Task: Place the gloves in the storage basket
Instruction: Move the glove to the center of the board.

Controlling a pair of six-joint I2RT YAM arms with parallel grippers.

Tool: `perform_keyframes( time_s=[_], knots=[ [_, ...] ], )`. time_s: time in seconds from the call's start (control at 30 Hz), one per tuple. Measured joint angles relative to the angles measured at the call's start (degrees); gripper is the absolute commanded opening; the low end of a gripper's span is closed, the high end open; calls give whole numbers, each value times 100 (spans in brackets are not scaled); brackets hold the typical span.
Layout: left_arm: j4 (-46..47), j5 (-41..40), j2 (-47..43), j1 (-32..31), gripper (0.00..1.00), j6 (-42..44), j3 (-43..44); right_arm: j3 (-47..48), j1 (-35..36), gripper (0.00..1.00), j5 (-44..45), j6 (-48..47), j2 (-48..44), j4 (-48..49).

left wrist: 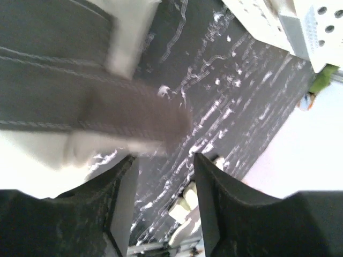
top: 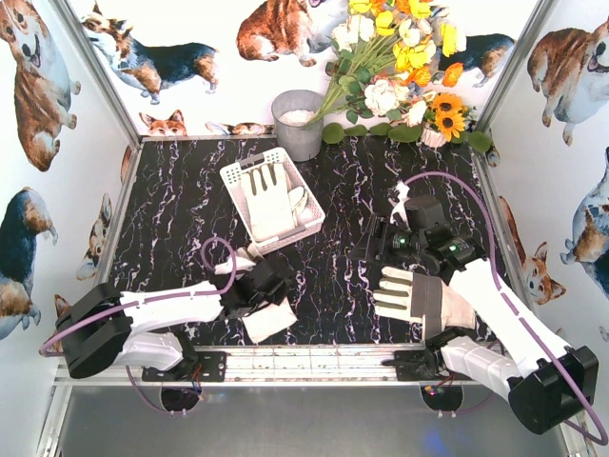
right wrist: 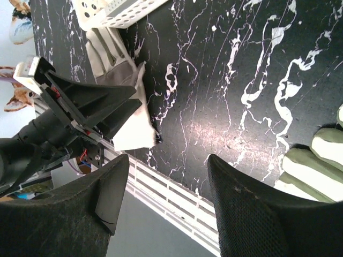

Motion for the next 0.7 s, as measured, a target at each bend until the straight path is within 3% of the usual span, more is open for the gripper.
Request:
perform_keyframes(
  time_s=[0.2,0.43,0.6,0.7],
  knots=[
    [131,70,98,-31,68,601,422,-354,87,62,-79,247,66,273],
    [-33,160,-525,251,75,2065,575,-503,522,61,-192,562,673,809],
    [-116,955,-1222,1681,78,3711,586,-448,946,56,-232,675,1451,1189],
    [-761,1331,-1137,2503,84,4959,1045,-437,1178,56,-195,750,1847,1499]
  ],
)
